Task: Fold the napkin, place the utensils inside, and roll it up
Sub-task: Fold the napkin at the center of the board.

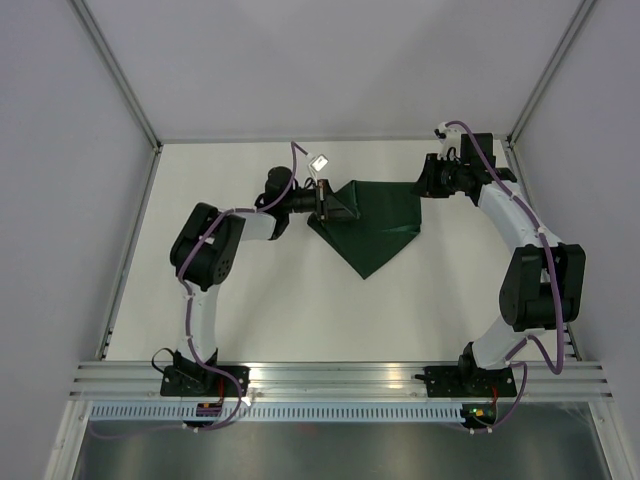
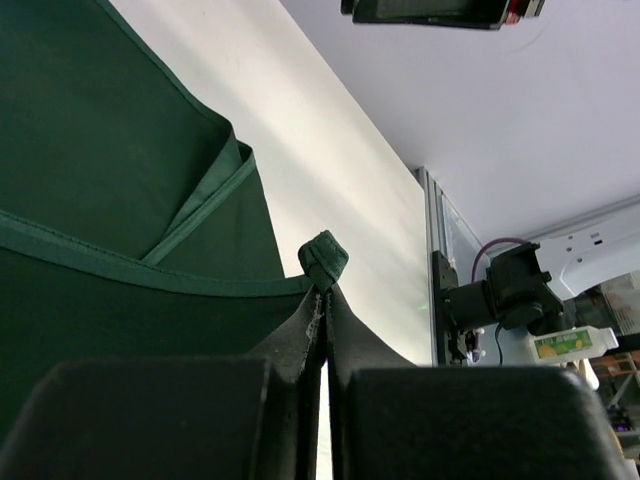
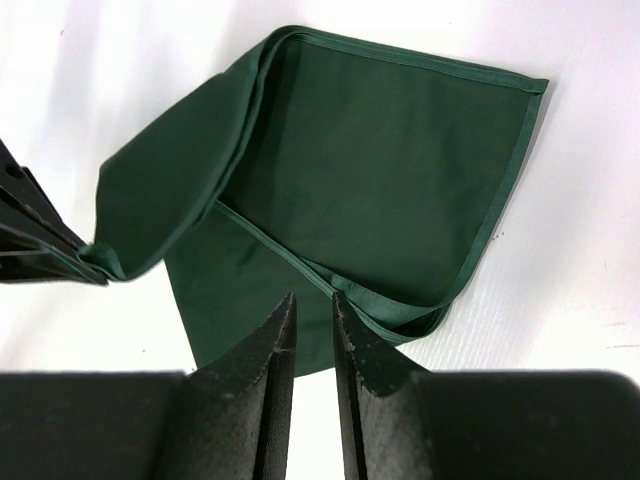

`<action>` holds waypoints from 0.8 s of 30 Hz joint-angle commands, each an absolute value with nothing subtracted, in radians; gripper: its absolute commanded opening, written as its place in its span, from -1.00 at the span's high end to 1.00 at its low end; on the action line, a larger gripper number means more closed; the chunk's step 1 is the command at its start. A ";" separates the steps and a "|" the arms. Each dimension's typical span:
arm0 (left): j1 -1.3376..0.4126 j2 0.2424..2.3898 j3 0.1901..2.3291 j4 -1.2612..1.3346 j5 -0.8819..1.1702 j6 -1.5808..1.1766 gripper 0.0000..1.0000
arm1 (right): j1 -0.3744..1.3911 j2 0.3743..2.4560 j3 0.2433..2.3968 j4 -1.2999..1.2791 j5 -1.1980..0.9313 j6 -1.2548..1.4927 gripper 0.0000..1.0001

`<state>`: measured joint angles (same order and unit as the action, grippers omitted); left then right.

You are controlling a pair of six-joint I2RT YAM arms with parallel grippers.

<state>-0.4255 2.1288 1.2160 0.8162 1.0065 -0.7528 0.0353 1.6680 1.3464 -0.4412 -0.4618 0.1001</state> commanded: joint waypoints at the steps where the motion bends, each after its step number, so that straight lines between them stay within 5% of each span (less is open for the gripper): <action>1: -0.459 2.077 1.206 0.802 1.046 -0.657 0.95 | 0.037 1.657 1.342 -0.445 -0.443 0.101 0.47; 24: -0.583 2.111 1.172 0.649 1.025 -0.519 0.95 | 0.037 1.654 1.335 -0.443 -0.433 0.098 0.47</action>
